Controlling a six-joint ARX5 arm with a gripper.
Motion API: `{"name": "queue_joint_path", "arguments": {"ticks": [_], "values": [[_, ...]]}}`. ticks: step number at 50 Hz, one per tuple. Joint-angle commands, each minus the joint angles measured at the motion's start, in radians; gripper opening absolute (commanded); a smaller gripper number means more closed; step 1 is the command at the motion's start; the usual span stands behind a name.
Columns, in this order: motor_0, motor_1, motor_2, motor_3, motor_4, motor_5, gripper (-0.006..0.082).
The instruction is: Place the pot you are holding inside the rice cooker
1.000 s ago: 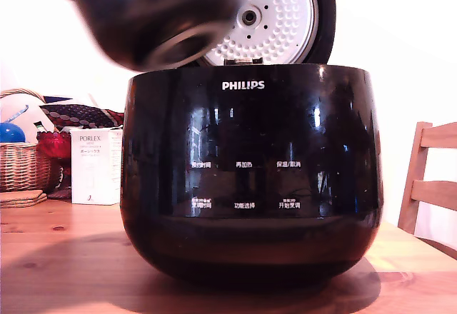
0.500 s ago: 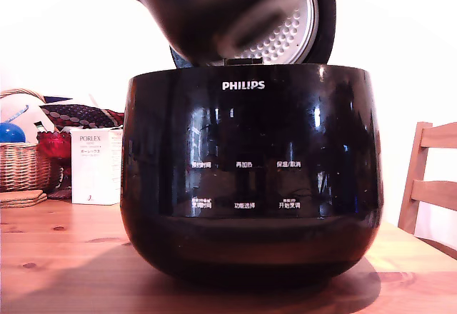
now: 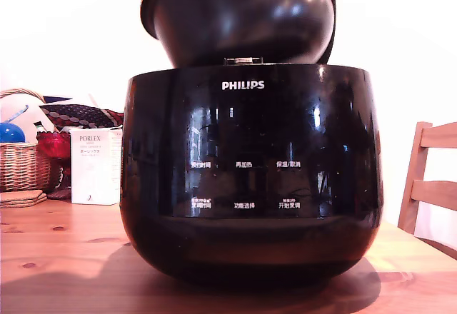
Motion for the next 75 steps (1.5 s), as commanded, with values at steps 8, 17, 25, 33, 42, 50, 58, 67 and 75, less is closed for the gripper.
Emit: {"name": "queue_joint_path", "arguments": {"ticks": [8, 17, 25, 33, 42, 50, 58, 67, 75], "values": [[-0.026, 0.033, 0.028, -0.008, -0.045, 0.066, -0.0022], [-0.049, 0.069, 0.028, -0.026, -0.108, 0.148, -0.0022], [-0.080, 0.098, 0.028, -0.068, -0.172, 0.200, -0.0022], [-0.103, 0.117, 0.028, -0.083, -0.205, 0.216, -0.0022], [-0.135, 0.132, 0.028, -0.089, -0.247, 0.254, -0.0022], [-0.163, 0.132, 0.028, -0.089, -0.277, 0.313, -0.0022], [-0.171, 0.132, 0.028, -0.090, -0.274, 0.317, -0.0022], [-0.177, 0.157, 0.028, -0.090, -0.263, 0.327, -0.0022], [-0.182, 0.179, 0.028, -0.082, -0.264, 0.327, -0.0022]]}}
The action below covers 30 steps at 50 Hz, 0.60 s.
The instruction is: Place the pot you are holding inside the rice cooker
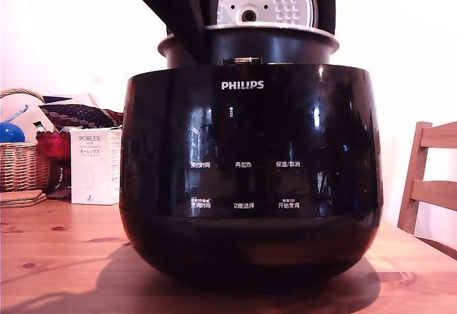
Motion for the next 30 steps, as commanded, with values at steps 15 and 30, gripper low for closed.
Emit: {"name": "queue_joint_path", "arguments": {"ticks": [15, 30], "values": [[-0.045, 0.018, 0.010, -0.008, 0.035, 0.018, -0.0022], [-0.045, 0.018, 0.010, -0.008, 0.008, 0.015, 0.0066]]}}
